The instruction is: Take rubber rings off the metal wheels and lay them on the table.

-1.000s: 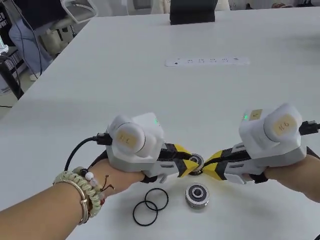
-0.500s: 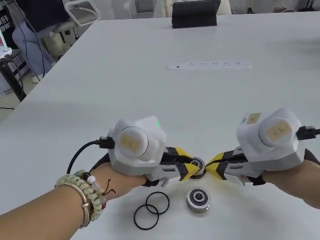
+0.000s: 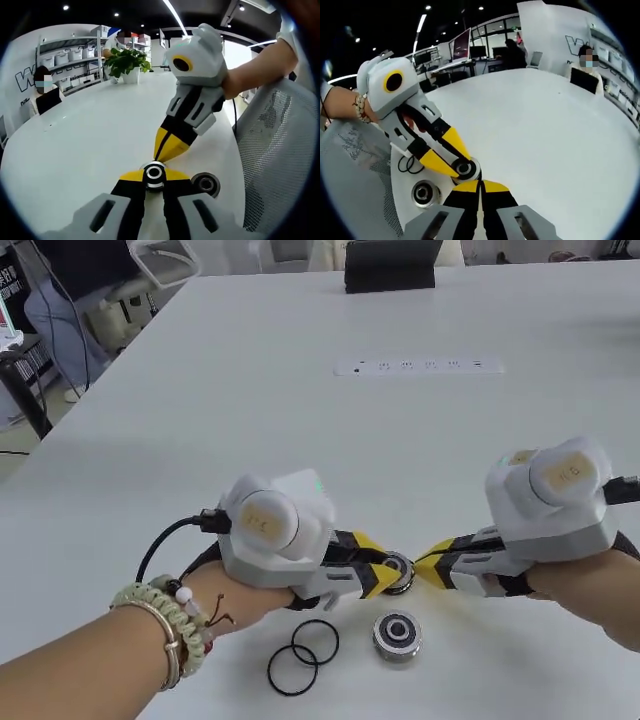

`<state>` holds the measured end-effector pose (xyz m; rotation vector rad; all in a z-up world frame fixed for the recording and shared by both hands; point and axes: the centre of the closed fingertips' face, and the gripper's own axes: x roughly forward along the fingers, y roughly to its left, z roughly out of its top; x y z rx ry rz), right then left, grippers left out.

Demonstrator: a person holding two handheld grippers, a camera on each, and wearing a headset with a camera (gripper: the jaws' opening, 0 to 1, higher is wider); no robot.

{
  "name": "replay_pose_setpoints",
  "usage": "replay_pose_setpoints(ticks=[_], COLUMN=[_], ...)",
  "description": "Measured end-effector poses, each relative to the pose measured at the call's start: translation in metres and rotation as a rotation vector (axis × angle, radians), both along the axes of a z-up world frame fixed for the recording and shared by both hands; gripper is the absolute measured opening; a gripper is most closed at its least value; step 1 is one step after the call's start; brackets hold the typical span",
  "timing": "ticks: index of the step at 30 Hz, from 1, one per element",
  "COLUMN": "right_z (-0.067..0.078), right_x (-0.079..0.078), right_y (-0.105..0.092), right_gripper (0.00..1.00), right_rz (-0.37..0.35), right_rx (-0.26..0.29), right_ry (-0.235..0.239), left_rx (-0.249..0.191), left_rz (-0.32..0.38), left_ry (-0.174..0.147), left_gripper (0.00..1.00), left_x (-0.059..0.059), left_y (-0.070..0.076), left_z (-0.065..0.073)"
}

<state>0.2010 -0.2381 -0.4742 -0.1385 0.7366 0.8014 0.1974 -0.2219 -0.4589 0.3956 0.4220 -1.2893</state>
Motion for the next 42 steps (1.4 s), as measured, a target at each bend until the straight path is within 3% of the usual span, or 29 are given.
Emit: replay_pose_setpoints(ticks=[7, 15, 21, 42], right_z=[0.004, 0.009, 0.011, 0.016], right_x=[-0.005, -0.008, -0.009, -0.008], right_y=[0.0, 0.004, 0.006, 0.012], right_gripper=[0.0, 0.0, 0.0, 0.0], right_rz=[-0.085, -0.114, -0.127, -0.14], right_rx=[0.11, 0.166, 0.183, 0.211], right_ry=[0.117, 0.164, 0.173, 0.187], left_rx=[-0.007, -0.008, 0.005, 0.017], left_rz=[-0.01, -0.03, -0.04, -0.024], left_ry=[0.001, -0.011, -0.029, -0.024], left_gripper=[0.07, 0.07, 0.07, 0.07], left_x=[-0.002, -0.003, -0.003, -0.002], left_y=[-0.001, -0.001, -0.001, -0.002], left_z=[0.0, 0.0, 0.0, 0.0])
